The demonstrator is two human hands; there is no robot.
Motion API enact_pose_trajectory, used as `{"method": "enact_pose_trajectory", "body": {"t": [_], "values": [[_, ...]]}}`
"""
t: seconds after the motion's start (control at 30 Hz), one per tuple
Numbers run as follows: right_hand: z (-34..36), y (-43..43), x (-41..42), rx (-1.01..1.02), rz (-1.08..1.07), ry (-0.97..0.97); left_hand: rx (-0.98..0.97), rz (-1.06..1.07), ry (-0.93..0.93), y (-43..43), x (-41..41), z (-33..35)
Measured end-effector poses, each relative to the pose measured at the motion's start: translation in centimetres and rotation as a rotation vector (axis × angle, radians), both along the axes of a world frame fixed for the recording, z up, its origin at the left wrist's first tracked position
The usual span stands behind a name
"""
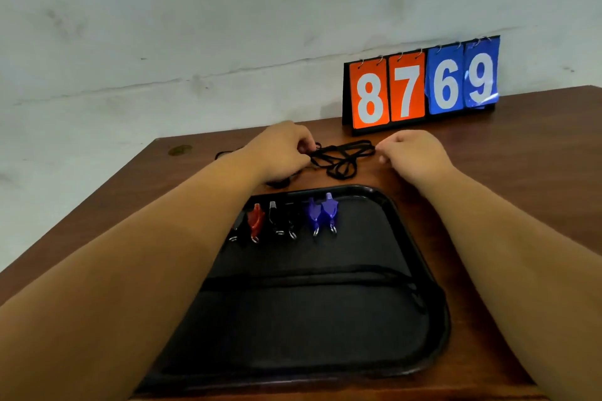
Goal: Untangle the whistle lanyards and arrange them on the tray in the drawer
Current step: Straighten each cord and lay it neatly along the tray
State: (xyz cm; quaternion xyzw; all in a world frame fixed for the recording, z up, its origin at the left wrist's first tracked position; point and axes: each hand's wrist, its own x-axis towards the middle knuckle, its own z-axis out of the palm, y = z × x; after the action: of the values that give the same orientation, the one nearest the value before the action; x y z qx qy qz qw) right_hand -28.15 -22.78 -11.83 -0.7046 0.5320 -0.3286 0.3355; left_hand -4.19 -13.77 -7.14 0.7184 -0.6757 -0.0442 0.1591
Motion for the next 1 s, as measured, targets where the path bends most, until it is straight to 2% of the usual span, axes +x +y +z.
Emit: {"method": "enact_pose_trajectory", "body": {"t": [0.1,0.3,0.4,0.67,0.9,1.0], "values": [[-0.2,-0.4,0.1,0.018,0.003,-0.016,-0.004,-0.019,-0.082,-2.0,-0.1,-0.4],[-0.2,-0.7,-0.3,0.031,0.024,-0.096,0.071,0.005,-0.019,-3.5,-0.5,-0.8],[-0.1,-0.5,-0.1,-0.044,0.059,-0.05,0.08,0.018,-0.031,-3.8,-0.6,-1.2],[-0.1,0.7,1.1,-0.142,0.332,-0.092,-0.076,0.025,0.117,-3.9,-2.1,-0.6],[-0.1,0.5,1.2,-0.184,0.281,-0.158,-0.114,-0.039,0.242,-3.3,-4.3,0.8],[0.0,0.4,1.2,-0.19,0.214,-0.199,-0.126,-0.018,0.218,-3.4,-4.1,1.4]]}}
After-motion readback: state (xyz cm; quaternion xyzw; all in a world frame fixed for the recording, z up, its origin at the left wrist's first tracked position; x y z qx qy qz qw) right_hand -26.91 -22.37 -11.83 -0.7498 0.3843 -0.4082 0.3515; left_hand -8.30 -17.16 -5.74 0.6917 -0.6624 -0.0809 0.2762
